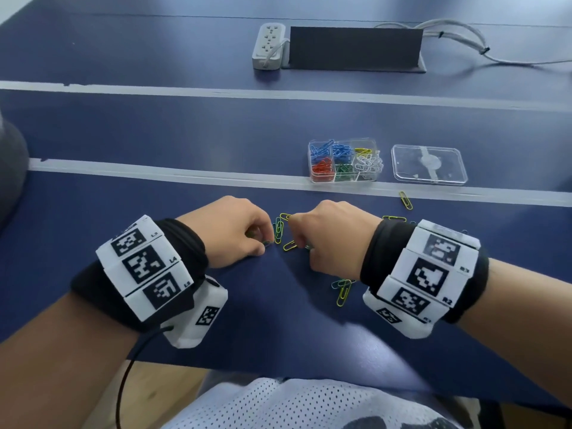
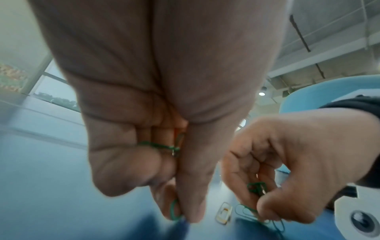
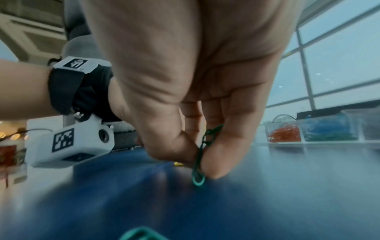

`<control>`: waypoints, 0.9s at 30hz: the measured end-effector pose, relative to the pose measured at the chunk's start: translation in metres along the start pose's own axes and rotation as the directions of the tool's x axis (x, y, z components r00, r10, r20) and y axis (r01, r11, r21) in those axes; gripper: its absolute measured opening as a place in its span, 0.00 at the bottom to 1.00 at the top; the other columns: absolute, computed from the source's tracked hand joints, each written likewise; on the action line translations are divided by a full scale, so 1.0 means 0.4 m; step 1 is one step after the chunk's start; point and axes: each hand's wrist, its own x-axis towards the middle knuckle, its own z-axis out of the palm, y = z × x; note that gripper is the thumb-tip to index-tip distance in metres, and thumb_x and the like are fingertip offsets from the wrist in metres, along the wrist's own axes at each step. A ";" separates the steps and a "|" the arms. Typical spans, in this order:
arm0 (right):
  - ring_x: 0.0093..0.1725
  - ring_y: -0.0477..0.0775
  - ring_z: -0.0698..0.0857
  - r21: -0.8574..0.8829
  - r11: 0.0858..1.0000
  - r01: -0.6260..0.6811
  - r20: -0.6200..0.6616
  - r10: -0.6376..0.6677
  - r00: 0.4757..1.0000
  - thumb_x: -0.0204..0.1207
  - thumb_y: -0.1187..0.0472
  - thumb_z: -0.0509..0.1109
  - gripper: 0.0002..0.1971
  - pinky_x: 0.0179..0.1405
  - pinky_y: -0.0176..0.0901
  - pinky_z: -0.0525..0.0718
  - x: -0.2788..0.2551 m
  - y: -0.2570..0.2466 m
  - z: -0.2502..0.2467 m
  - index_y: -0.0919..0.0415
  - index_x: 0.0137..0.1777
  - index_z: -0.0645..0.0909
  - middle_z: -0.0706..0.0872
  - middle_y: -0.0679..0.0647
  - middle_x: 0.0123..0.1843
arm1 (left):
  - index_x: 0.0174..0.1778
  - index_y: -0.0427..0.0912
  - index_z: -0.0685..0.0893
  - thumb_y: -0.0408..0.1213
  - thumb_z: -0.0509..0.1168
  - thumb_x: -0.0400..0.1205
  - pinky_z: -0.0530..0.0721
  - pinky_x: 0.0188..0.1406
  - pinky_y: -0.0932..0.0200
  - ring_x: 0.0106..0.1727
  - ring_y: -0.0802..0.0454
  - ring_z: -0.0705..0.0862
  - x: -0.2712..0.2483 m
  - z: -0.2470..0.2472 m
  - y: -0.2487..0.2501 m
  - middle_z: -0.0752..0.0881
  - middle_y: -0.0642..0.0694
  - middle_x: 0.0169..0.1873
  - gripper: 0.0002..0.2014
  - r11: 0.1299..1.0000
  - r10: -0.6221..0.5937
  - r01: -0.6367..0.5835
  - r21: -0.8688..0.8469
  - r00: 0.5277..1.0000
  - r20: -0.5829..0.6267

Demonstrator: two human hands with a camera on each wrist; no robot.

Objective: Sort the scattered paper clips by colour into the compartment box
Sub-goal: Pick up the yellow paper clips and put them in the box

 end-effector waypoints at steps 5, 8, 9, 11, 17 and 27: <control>0.35 0.48 0.74 0.166 0.986 -0.022 0.065 0.012 0.998 0.69 0.61 0.68 0.18 0.42 0.36 0.73 -0.027 0.040 -0.028 0.45 0.59 0.84 0.73 0.42 0.28 | 0.44 0.52 0.83 0.34 0.63 0.81 0.75 0.31 0.72 0.27 0.64 0.77 0.016 -0.004 0.004 0.79 0.57 0.27 0.08 0.991 -0.010 0.018 -0.135 0.998 0.057; 0.27 0.43 0.78 0.237 0.968 -0.083 0.121 0.055 0.991 0.67 0.62 0.66 0.18 0.38 0.35 0.80 -0.034 0.077 -0.057 0.42 0.53 0.87 0.86 0.48 0.29 | 0.45 0.48 0.83 0.31 0.59 0.83 0.79 0.30 0.68 0.25 0.54 0.80 0.031 -0.020 0.020 0.82 0.50 0.28 0.09 0.976 0.003 0.020 -0.215 0.994 0.109; 0.27 0.42 0.79 0.248 0.963 -0.105 0.122 0.076 0.990 0.67 0.63 0.66 0.18 0.39 0.35 0.83 -0.030 0.094 -0.069 0.43 0.51 0.88 0.89 0.50 0.30 | 0.45 0.48 0.83 0.30 0.59 0.83 0.77 0.28 0.70 0.24 0.55 0.80 0.041 -0.027 0.029 0.82 0.49 0.28 0.10 0.976 0.016 0.007 -0.217 0.994 0.104; 0.25 0.39 0.78 0.271 0.948 -0.167 0.074 0.152 0.986 0.66 0.65 0.66 0.17 0.39 0.36 0.83 -0.014 0.133 -0.095 0.43 0.47 0.88 0.89 0.51 0.30 | 0.44 0.48 0.84 0.28 0.59 0.82 0.74 0.22 0.75 0.19 0.60 0.79 0.068 -0.046 0.049 0.82 0.50 0.26 0.11 0.977 0.051 -0.034 -0.211 0.996 0.077; 0.25 0.41 0.82 0.454 0.834 -0.313 -0.145 0.416 0.898 0.66 0.65 0.65 0.15 0.32 0.29 0.82 0.053 0.220 -0.160 0.47 0.44 0.89 0.89 0.50 0.27 | 0.48 0.45 0.89 0.26 0.62 0.78 0.80 0.38 0.68 0.18 0.67 0.78 0.178 -0.108 0.119 0.86 0.46 0.28 0.13 0.982 0.064 -0.087 -0.168 0.988 -0.138; 0.45 0.53 0.92 0.415 0.796 -0.441 -0.057 0.507 0.860 0.71 0.67 0.69 0.10 0.55 0.51 0.88 0.118 0.218 -0.179 0.61 0.50 0.89 0.93 0.56 0.41 | 0.49 0.45 0.88 0.23 0.61 0.76 0.78 0.46 0.62 0.53 0.48 0.87 0.257 -0.144 0.209 0.85 0.49 0.38 0.15 0.992 0.018 -0.060 -0.114 0.939 -0.343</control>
